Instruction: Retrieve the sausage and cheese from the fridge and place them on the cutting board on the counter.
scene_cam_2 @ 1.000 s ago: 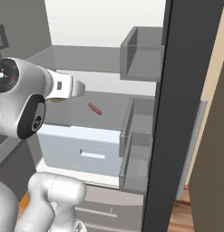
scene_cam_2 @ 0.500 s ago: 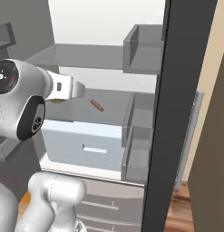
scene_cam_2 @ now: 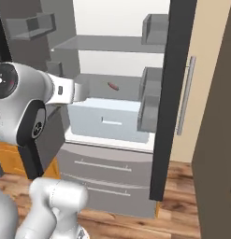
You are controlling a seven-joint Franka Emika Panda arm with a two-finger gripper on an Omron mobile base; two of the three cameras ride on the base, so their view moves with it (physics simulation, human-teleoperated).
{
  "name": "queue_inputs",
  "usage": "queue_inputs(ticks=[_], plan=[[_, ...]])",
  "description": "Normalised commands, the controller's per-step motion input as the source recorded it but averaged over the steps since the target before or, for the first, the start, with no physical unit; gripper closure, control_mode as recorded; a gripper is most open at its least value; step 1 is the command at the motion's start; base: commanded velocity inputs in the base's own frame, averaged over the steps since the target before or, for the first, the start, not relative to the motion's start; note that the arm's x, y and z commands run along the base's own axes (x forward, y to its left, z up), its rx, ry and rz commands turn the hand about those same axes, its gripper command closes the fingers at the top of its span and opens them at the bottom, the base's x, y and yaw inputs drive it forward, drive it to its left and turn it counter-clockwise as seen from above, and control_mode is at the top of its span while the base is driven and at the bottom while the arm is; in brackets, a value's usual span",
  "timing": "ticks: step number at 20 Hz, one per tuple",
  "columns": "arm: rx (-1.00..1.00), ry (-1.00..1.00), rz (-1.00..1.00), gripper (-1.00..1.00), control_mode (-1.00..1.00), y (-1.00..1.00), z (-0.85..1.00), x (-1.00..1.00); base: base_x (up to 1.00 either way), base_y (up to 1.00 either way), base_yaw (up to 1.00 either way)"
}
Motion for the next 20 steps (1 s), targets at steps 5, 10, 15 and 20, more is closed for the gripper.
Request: queue_inputs(ticks=[5,10,15,20], plan=[[0.00,0.00,0.00,1.00,1.00,0.00,0.00,0.00,-0.97,0.04,0.69],[0.00,0.00,0.00,1.00,1.00,0.00,0.00,0.00,-0.50,0.25,1.00],[0.00,0.00,0.00,1.00,1.00,0.00,0.00,0.00,-0.37,0.18,1.00],[0.00,0.00,0.00,1.00,1.00,0.00,0.00,0.00,-0.37,0.15,1.00]])
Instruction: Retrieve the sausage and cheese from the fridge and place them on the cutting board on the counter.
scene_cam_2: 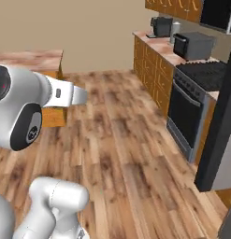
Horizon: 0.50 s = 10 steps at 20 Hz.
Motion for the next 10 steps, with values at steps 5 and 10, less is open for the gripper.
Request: queue_inputs(ticks=[5,10], plan=[[0.00,0.00,0.00,1.00,1.00,0.00,0.00,0.00,-0.27,0.04,1.00],[0.00,0.00,0.00,1.00,1.00,0.00,0.00,0.00,-0.29,0.22,0.98]])
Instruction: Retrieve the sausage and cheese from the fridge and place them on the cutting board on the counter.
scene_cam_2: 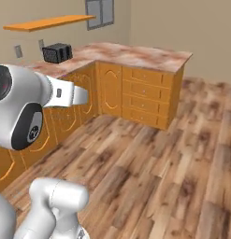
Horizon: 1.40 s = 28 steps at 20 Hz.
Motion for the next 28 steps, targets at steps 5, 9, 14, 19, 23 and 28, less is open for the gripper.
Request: queue_inputs(ticks=[5,9,14,19,23,28], plan=[[0.00,0.00,0.00,1.00,1.00,0.00,0.00,0.00,-0.06,0.28,0.88],[0.00,0.00,0.00,1.00,1.00,0.00,0.00,0.00,0.00,0.45,0.77],[0.00,0.00,0.00,1.00,1.00,0.00,0.00,0.00,0.00,0.52,0.74],[0.00,0.00,0.00,1.00,1.00,0.00,0.00,0.00,0.06,0.58,0.68],[0.00,0.00,0.00,1.00,1.00,0.00,0.00,0.00,0.18,0.74,0.61],[0.00,0.00,0.00,1.00,1.00,0.00,0.00,0.00,0.67,0.55,0.40]])
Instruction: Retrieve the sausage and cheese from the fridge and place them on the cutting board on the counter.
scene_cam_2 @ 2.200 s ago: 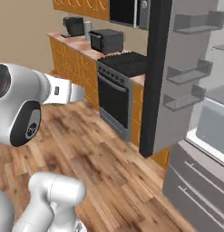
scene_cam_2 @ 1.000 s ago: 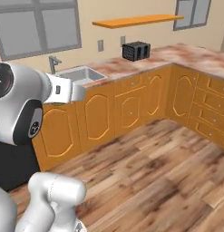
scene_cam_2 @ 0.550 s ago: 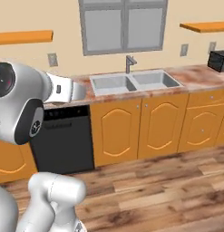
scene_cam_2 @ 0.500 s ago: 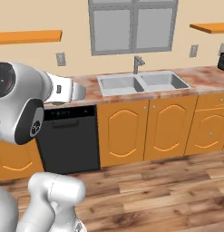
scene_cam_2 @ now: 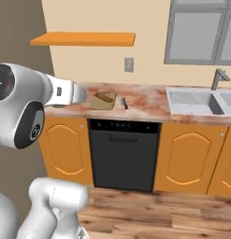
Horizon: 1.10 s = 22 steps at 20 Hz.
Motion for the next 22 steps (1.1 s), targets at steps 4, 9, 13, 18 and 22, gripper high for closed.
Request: queue_inputs(ticks=[4,9,13,18,22], plan=[[0.00,0.00,0.00,1.00,1.00,0.00,0.00,0.00,0.99,0.09,0.18],[0.00,0.00,0.00,1.00,1.00,0.00,0.00,0.00,1.00,0.01,0.12],[0.00,0.00,0.00,1.00,1.00,0.00,0.00,0.00,1.00,0.03,0.10],[0.00,0.00,0.00,1.00,1.00,0.00,0.00,0.00,0.87,0.04,0.07],[0.00,0.00,0.00,1.00,1.00,0.00,0.00,0.00,0.73,0.00,0.08]])
